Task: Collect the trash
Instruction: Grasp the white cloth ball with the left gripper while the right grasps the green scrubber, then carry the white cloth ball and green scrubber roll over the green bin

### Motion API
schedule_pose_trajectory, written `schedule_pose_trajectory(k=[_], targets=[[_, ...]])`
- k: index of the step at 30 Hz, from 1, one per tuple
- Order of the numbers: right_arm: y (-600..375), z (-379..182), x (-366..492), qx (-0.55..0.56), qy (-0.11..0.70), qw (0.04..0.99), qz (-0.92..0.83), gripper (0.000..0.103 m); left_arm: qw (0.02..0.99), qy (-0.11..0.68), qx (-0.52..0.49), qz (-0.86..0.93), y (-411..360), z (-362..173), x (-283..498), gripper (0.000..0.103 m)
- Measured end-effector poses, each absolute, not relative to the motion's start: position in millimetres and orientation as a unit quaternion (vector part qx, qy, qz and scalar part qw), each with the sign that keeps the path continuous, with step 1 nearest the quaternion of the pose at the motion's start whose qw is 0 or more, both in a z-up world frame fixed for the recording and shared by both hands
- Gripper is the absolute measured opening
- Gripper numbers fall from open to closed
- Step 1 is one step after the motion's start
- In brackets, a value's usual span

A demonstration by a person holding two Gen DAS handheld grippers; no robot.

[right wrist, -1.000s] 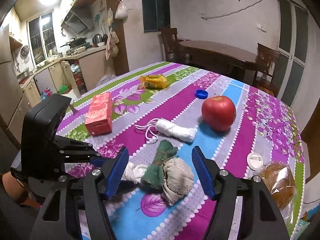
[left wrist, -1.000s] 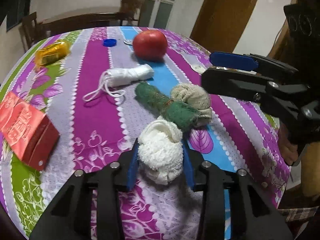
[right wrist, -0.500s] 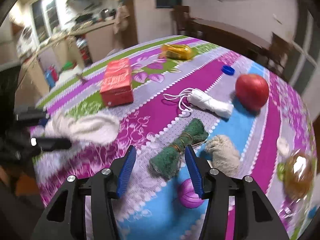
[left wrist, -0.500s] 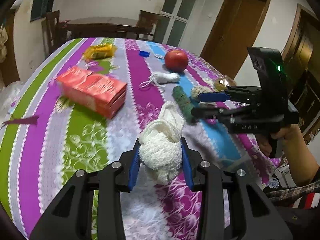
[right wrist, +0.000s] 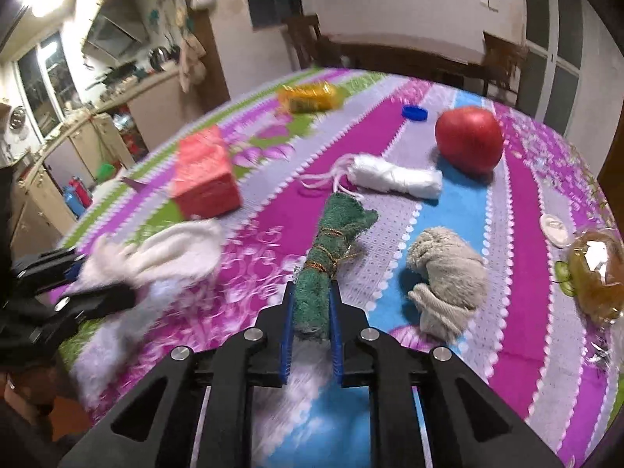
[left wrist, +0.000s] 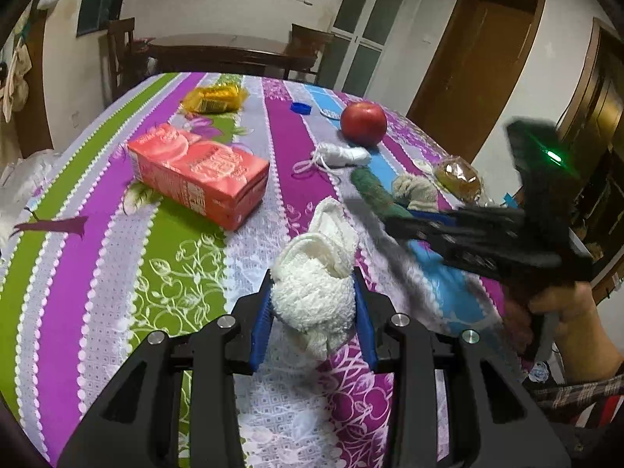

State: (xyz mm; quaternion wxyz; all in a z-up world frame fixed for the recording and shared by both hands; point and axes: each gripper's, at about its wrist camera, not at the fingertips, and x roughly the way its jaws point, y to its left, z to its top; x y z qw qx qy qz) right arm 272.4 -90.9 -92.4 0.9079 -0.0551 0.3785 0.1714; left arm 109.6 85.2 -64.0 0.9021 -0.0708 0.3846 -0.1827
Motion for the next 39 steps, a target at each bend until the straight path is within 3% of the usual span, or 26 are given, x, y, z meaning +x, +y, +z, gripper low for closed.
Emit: schedule_pose_trajectory(k=[6,23,39], targets=[[-111.1,-66.2,216.7,-0.039,0.332,0.926,0.178,0.016,0.913,0.371,-0.056,-0.160,65.6,-47.6,120.1,0.035],[-233.1,-25.8,110.8,-0.018,0.258,0.965,0.049,0.016,0.938,0.306,0.073,-0.146,-96.0,-9.4,143.2,0.035],[-384.5,20.3,56.9,-0.018,0.251,0.961,-0.116,0.017,0.920,0.255,0.170,-0.246,-274.1,9.7,150.9,0.035]])
